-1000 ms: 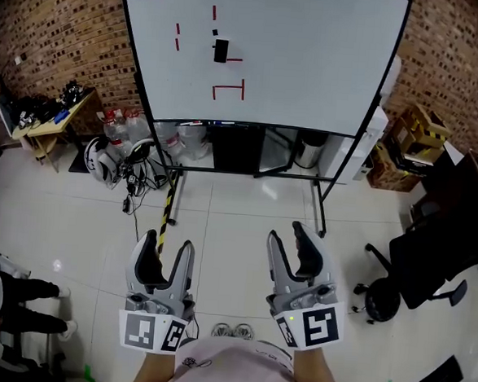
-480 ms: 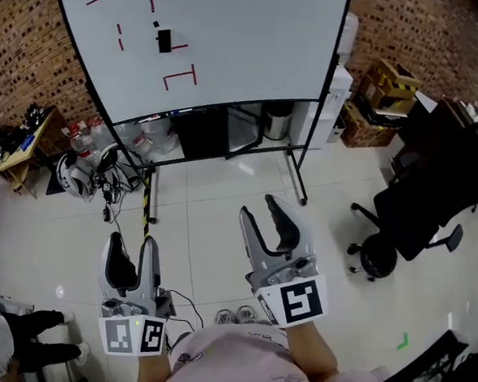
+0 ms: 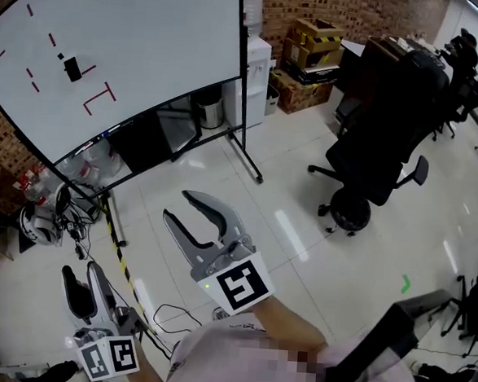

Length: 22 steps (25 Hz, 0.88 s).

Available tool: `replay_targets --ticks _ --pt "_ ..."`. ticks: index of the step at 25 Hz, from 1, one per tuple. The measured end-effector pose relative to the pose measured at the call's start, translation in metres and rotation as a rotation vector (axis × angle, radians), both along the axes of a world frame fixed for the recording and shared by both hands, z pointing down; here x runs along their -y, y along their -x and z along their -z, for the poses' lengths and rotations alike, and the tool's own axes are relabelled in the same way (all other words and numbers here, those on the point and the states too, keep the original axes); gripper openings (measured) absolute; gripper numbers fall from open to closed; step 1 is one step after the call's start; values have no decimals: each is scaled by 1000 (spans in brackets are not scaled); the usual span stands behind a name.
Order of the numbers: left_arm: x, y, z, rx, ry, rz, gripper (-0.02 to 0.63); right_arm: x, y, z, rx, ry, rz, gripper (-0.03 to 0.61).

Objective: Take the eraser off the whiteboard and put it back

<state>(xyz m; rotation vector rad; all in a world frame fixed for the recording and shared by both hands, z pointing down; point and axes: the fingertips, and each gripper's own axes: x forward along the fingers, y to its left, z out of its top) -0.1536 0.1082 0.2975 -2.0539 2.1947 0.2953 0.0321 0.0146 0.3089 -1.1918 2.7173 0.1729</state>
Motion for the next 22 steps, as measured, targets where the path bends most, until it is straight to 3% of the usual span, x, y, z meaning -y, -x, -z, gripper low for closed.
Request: replay_targets --ticks 22 --pt "-8 20 -3 -6 -4 34 267 -5 20 -3 -37 -13 14 147"
